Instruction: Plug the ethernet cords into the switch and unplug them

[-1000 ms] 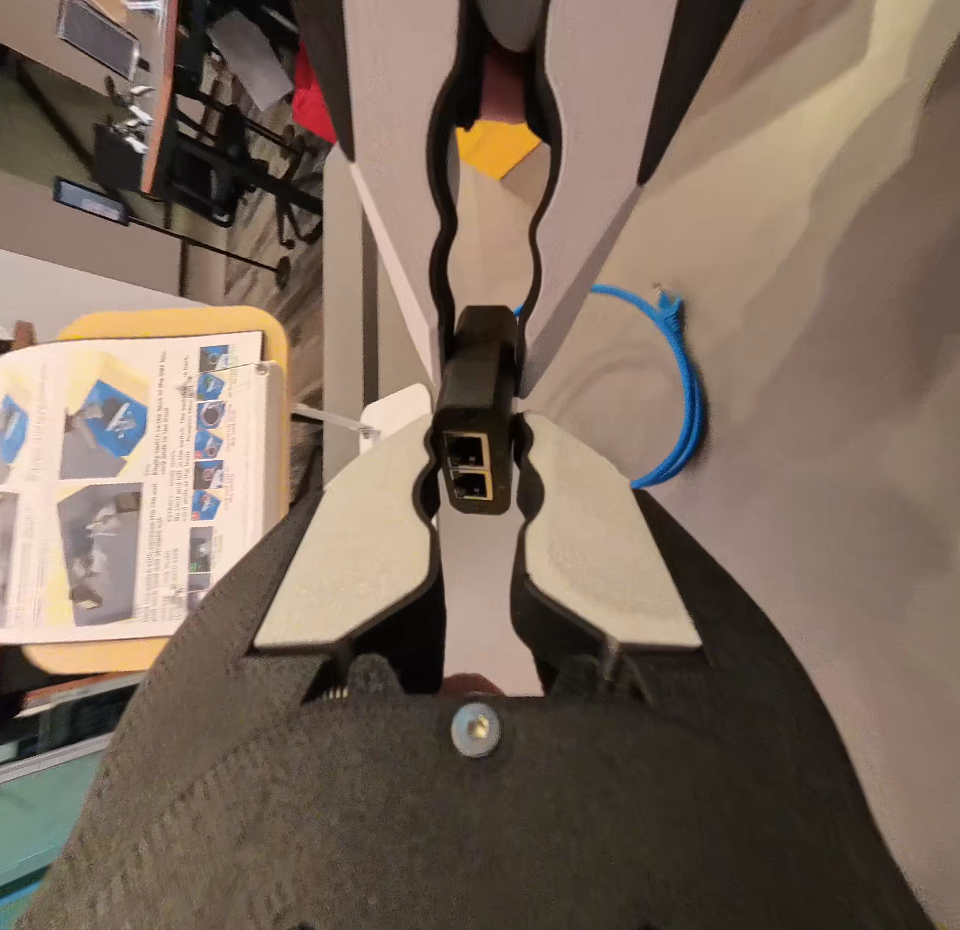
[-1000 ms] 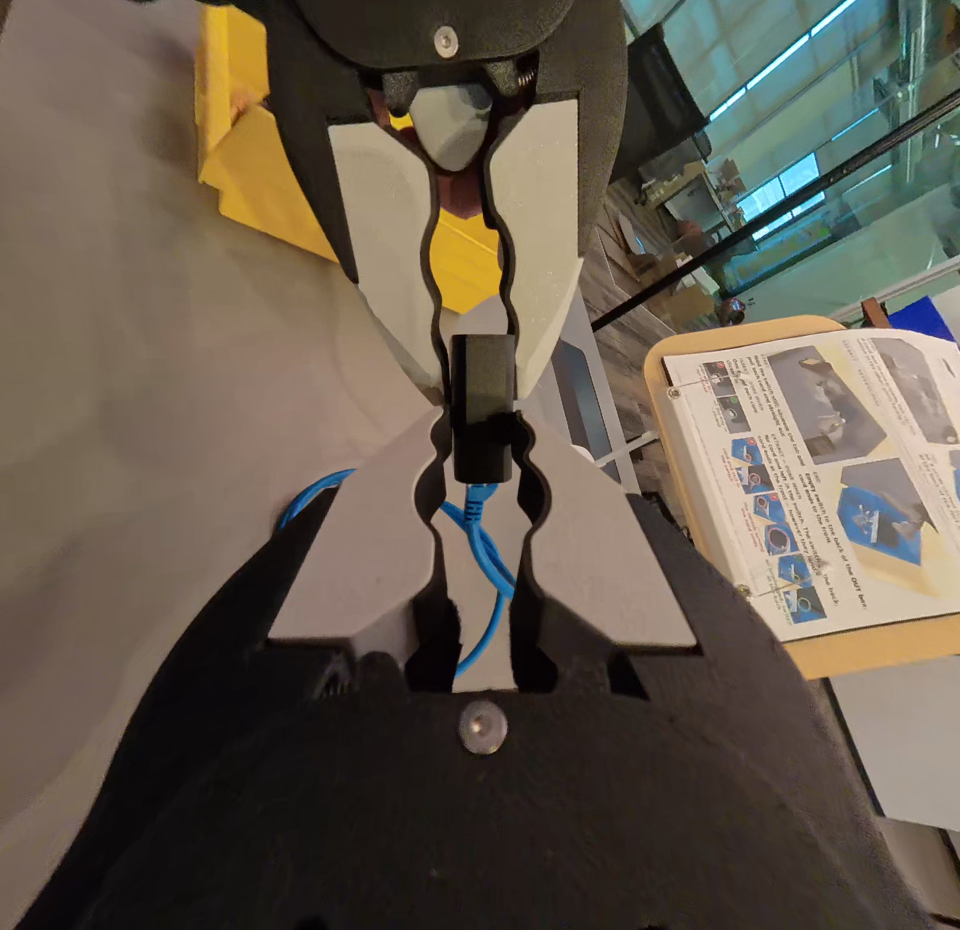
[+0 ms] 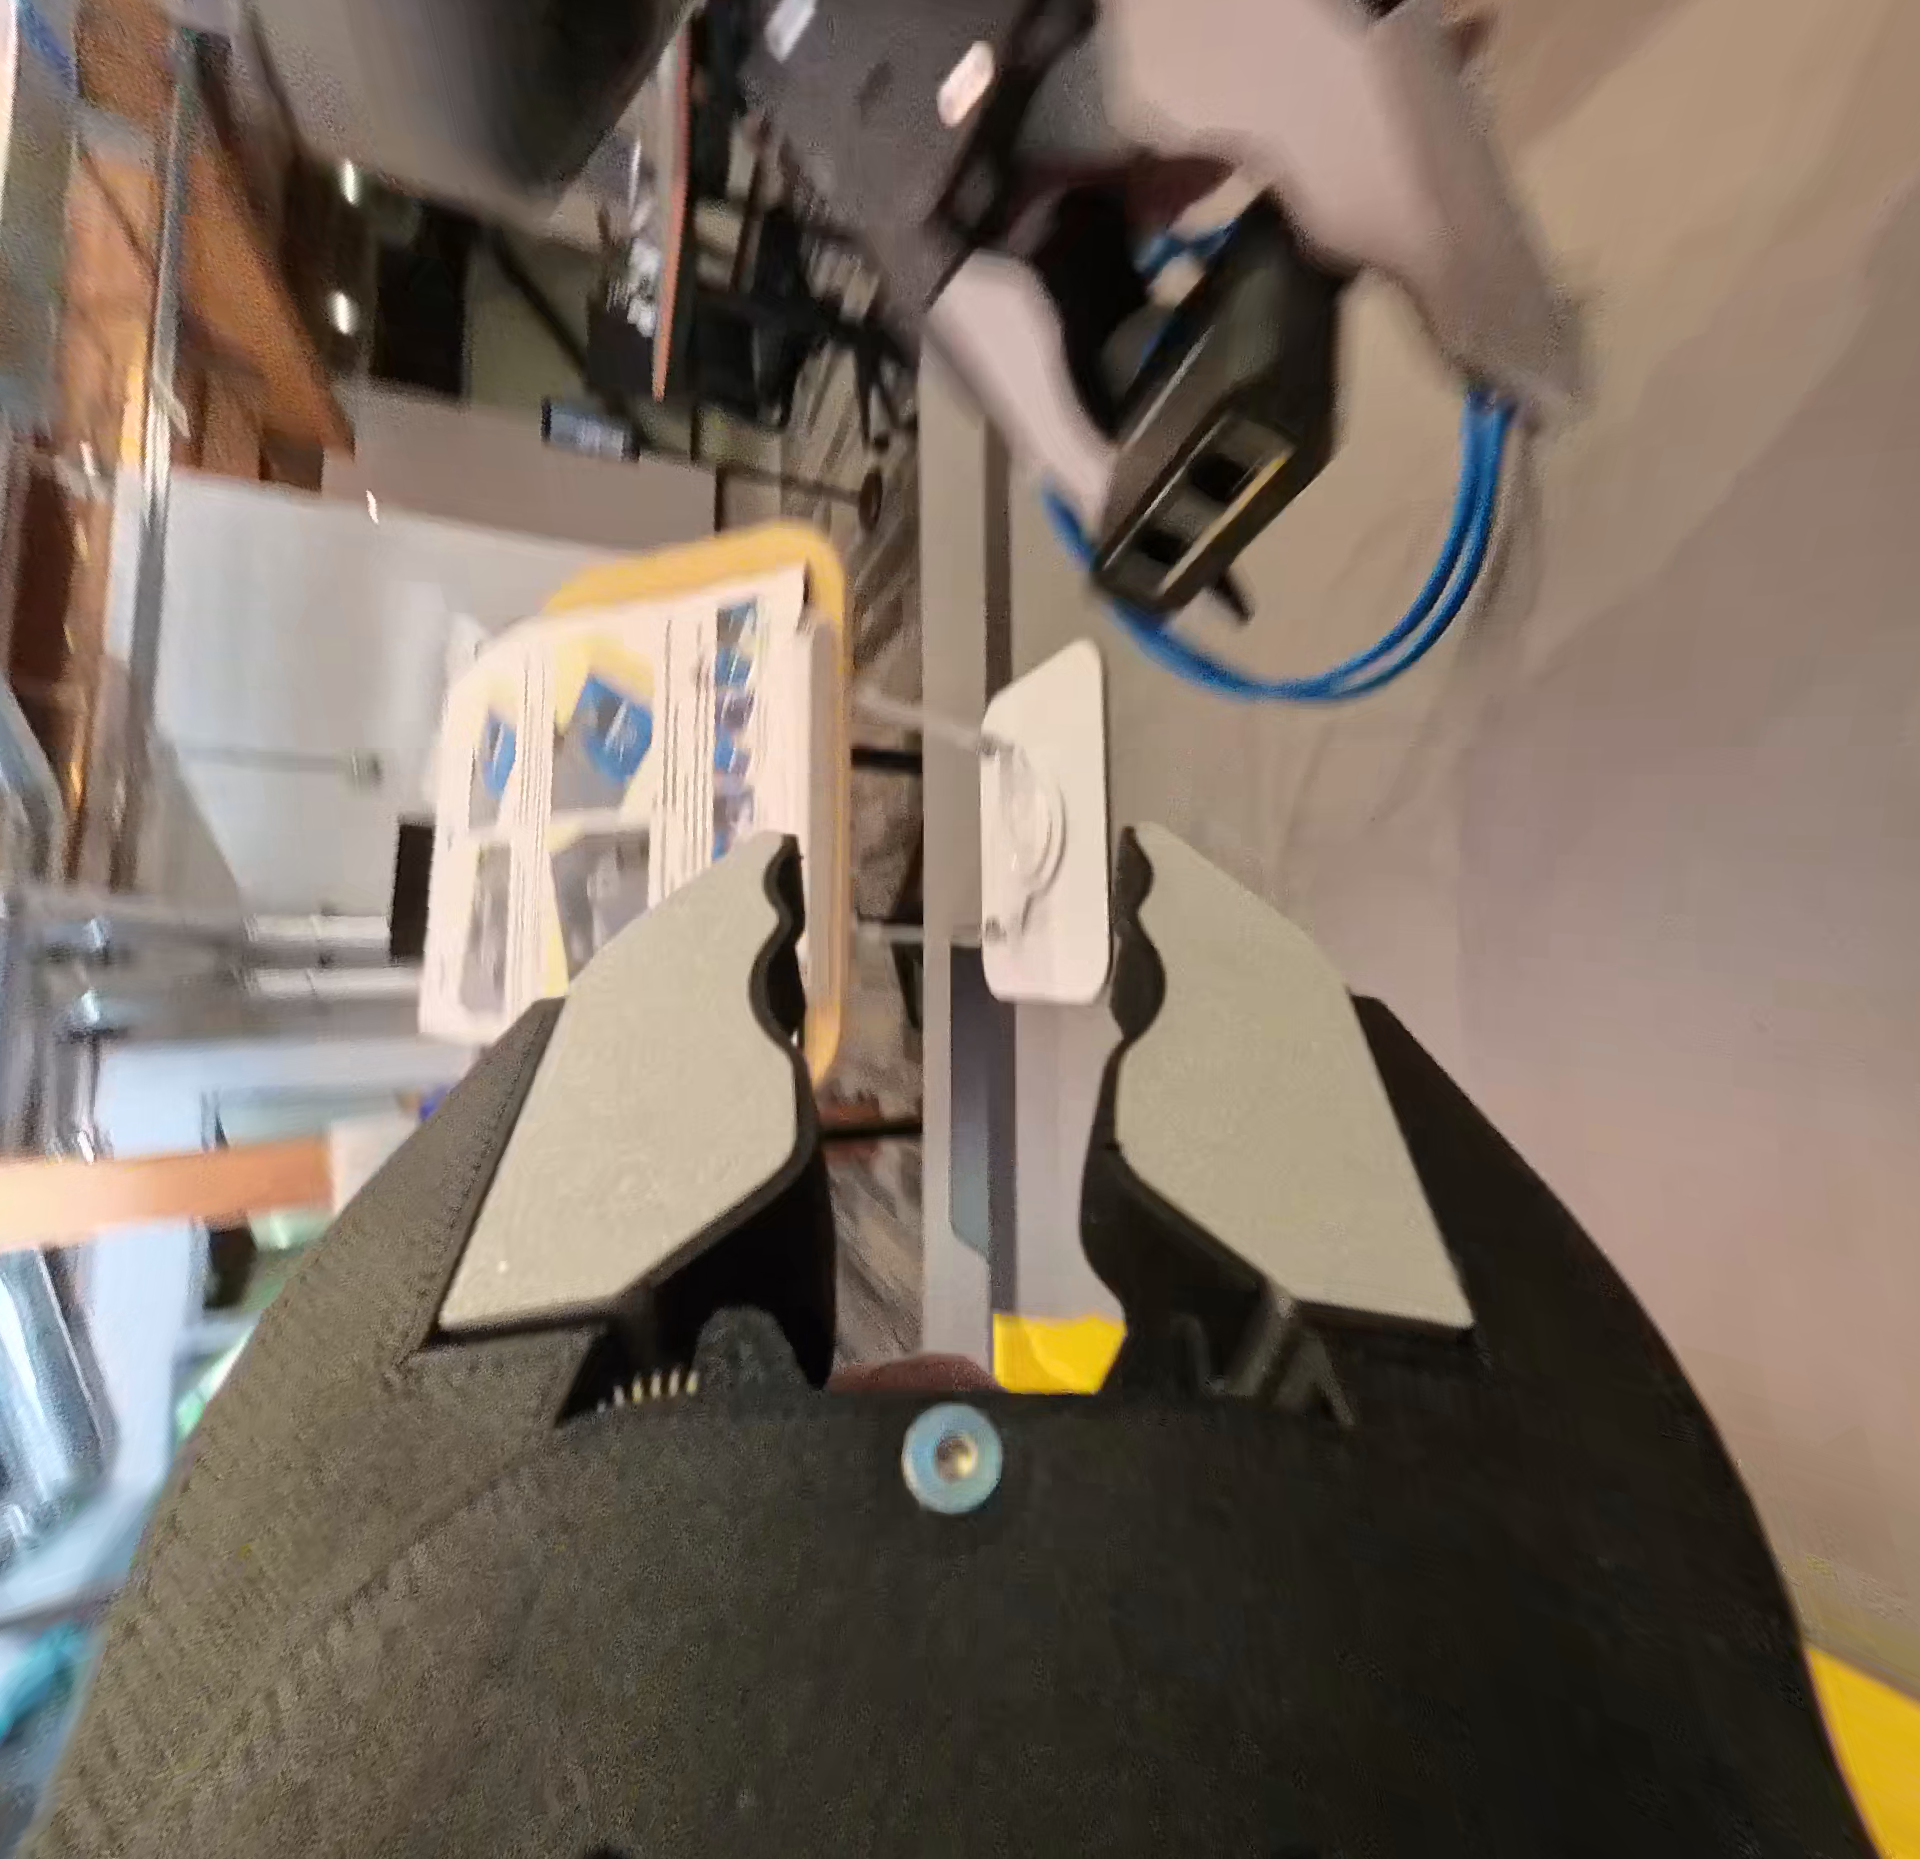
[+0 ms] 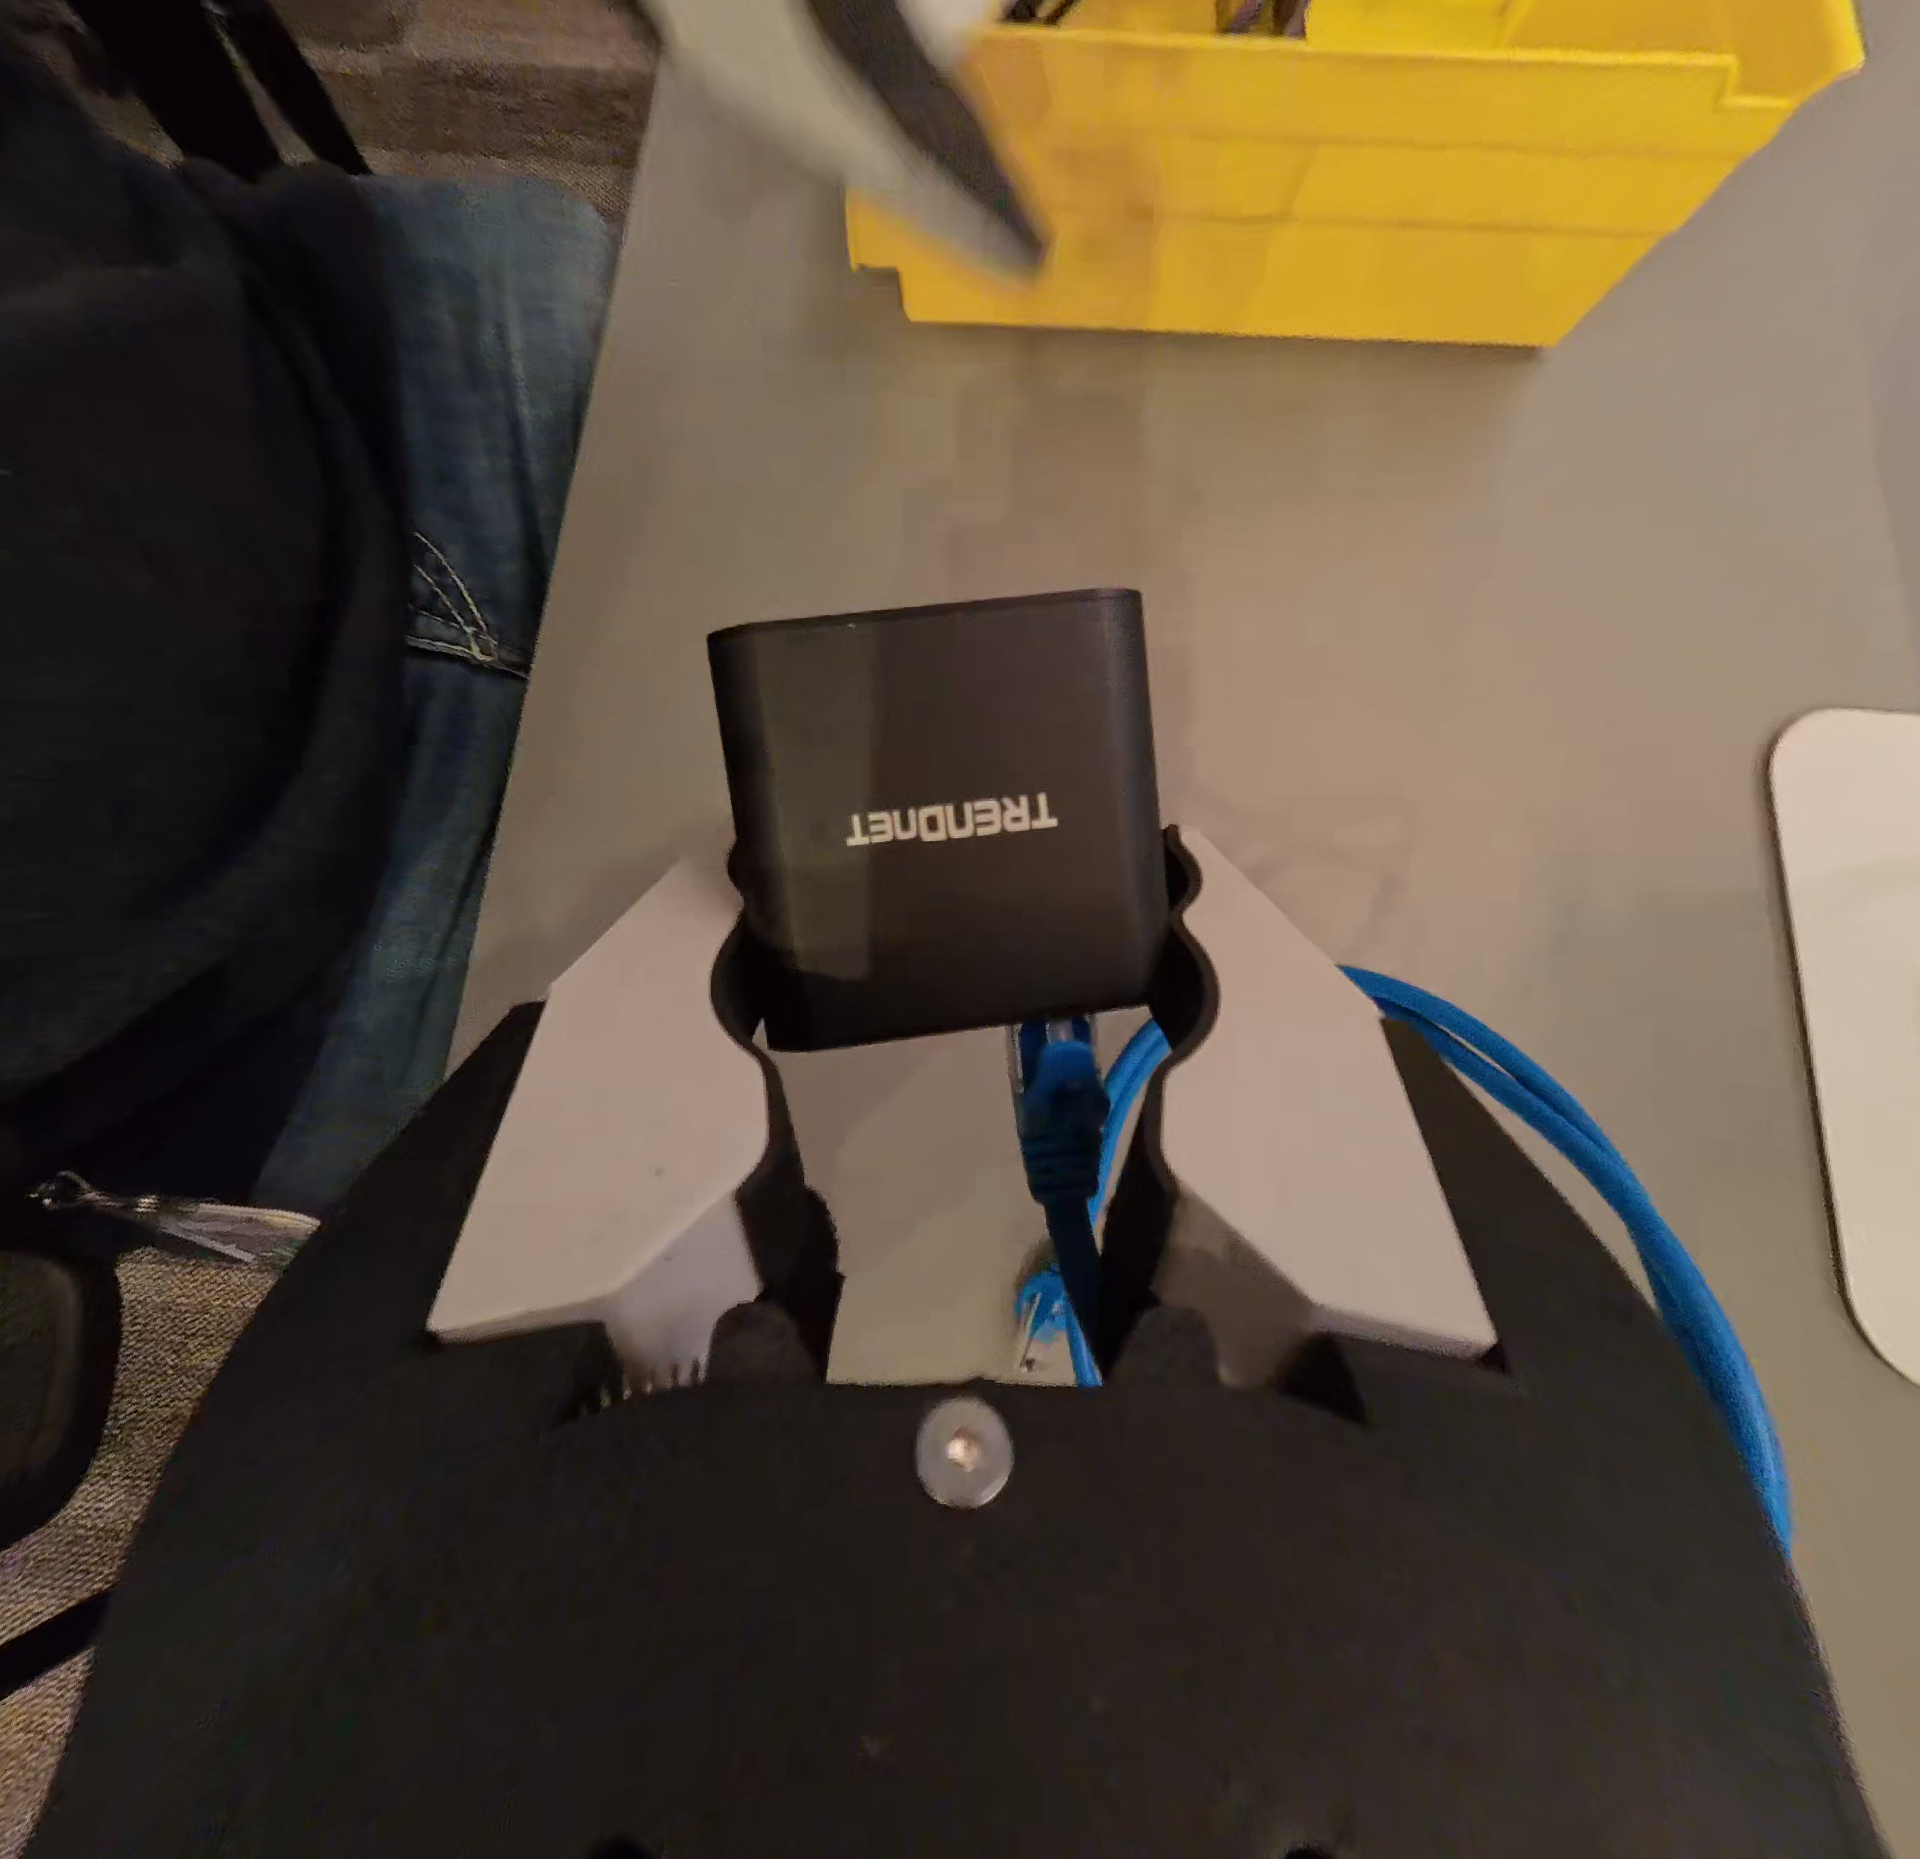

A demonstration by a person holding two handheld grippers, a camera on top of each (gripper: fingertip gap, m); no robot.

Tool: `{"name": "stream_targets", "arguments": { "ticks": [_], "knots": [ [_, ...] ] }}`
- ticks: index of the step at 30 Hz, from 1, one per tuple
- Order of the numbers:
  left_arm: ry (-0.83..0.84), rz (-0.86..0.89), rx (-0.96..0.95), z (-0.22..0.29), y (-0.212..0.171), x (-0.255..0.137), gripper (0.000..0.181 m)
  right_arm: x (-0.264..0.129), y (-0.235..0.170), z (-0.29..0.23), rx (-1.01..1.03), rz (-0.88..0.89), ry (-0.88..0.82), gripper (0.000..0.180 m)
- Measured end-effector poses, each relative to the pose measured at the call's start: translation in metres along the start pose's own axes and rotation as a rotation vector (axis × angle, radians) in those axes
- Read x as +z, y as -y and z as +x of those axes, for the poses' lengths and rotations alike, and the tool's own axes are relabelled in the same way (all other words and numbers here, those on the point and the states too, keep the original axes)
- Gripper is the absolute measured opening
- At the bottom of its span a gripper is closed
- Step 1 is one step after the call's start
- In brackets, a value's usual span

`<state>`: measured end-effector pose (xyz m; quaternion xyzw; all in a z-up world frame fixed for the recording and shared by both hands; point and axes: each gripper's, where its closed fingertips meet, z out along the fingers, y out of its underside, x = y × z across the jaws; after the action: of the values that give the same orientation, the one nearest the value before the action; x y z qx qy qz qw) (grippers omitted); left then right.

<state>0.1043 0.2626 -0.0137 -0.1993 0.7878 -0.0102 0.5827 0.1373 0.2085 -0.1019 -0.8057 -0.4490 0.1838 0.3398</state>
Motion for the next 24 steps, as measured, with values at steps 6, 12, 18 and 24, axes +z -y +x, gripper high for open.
{"name": "stream_targets", "arguments": {
  "ticks": [6,12,18,24],
  "knots": [
    [0.13,-0.187,-0.401,-0.046,-0.101,-0.083,0.044,-0.002,-0.01,-0.002,0.03,0.057,-0.026,0.073],
    [0.35,-0.209,-0.629,-0.087,-0.143,-0.16,0.021,0.001,-0.009,-0.006,0.044,0.082,-0.032,0.073],
    [0.259,-0.379,-0.716,-0.053,-0.192,-0.165,0.03,0.004,-0.002,-0.009,0.035,0.089,-0.044,0.073],
    [0.068,-0.698,-0.77,0.047,-0.246,-0.151,0.053,0.009,-0.003,-0.008,0.042,0.098,-0.061,0.073]
  ]
}}
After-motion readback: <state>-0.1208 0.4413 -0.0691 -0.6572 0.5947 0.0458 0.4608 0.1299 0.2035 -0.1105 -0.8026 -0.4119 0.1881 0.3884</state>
